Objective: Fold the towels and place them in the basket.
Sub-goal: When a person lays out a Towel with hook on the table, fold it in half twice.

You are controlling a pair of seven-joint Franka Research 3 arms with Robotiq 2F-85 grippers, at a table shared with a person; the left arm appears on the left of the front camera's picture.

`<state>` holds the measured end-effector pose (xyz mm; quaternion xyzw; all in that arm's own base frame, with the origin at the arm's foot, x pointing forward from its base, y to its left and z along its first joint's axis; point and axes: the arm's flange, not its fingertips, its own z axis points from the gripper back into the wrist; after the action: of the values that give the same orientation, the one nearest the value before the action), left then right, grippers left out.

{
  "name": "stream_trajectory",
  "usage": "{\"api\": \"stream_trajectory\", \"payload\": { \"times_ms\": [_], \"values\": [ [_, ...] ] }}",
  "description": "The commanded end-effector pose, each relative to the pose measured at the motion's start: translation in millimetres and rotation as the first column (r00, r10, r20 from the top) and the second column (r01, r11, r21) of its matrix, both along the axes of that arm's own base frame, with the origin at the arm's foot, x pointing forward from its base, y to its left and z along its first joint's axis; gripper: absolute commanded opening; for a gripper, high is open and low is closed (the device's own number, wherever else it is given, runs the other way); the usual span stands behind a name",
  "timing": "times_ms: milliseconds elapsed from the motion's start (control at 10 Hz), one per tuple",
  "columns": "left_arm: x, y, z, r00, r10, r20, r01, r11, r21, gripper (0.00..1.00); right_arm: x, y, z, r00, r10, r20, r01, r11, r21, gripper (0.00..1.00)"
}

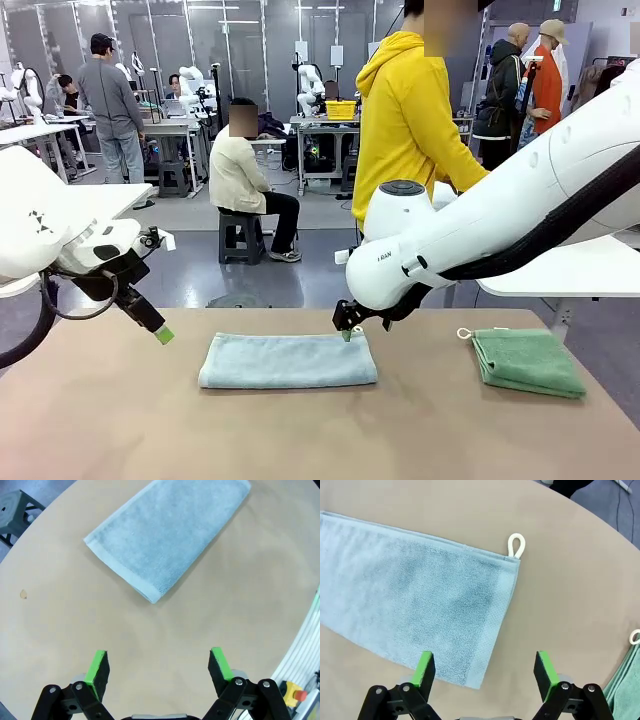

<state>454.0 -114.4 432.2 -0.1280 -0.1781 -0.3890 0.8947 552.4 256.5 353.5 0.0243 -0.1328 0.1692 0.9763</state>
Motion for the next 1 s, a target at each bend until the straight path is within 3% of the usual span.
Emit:
{"api": "stream_trajectory", "payload": {
  "times_ms": [0,400,600,700,900],
  "values": [
    [4.8,0.1,1.5,1.000,0.005,-0.003,-0.005,1.000,0.004,1.00,-0.1,0.1,-0.1,1.000,0.000,0.000,0.000,1.000,0.000,1.00],
    [-21.9,12.3,5.9,0.997,-0.069,0.031,0.069,0.998,-0.001,1.00,18.9,0.0,-19.4,0.972,-0.217,-0.091,0.219,0.976,0.004,1.00],
    [-46.4,30.2,10.8,0.989,-0.132,0.062,0.134,0.991,-0.021,1.00,29.8,1.8,-30.5,0.950,-0.297,-0.095,0.298,0.955,-0.005,1.00],
    [-56.5,37.2,11.3,0.979,-0.188,0.082,0.191,0.981,-0.029,1.00,33.8,2.4,-33.9,0.940,-0.325,-0.105,0.326,0.945,-0.005,1.00],
    [-68.9,47.1,10.6,0.972,-0.204,0.113,0.205,0.979,-0.001,1.00,39.6,4.4,-39.4,0.933,-0.341,-0.115,0.342,0.940,-0.016,1.00]
  ]
}}
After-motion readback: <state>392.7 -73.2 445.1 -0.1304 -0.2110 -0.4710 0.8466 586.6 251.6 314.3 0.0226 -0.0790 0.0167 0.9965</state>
